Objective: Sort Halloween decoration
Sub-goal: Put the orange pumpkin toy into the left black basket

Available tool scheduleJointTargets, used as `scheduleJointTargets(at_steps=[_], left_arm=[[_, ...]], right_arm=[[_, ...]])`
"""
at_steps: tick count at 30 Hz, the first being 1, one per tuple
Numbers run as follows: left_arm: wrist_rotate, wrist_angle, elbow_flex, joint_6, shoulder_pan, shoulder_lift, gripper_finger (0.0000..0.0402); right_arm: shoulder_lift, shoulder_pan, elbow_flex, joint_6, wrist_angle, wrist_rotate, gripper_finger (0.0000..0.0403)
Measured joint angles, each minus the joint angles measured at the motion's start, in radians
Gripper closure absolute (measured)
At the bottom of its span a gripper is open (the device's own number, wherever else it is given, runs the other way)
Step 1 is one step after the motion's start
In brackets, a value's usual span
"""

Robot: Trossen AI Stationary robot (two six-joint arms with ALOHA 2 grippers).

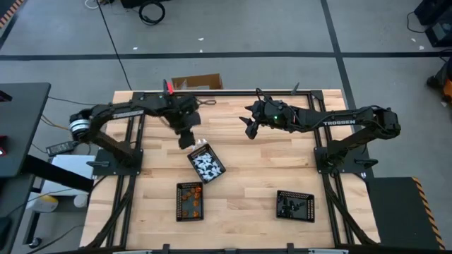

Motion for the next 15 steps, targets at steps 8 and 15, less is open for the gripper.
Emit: scheduleJointTargets(at_steps=[8, 15], left_arm=[[0.037, 0.049, 0.0, -0.098, -0.343, -0.089, 0.0299], [-0.064, 0.173, 0.0, -0.078, -0.611, -0.03, 0.0299]], right_arm=[[0.0, -0.002, 0.0, 0.001, 0.003, 0.0, 0.0158], [0.0, -0.007, 0.0, 0.004, 0.013, -0.001, 0.0158]])
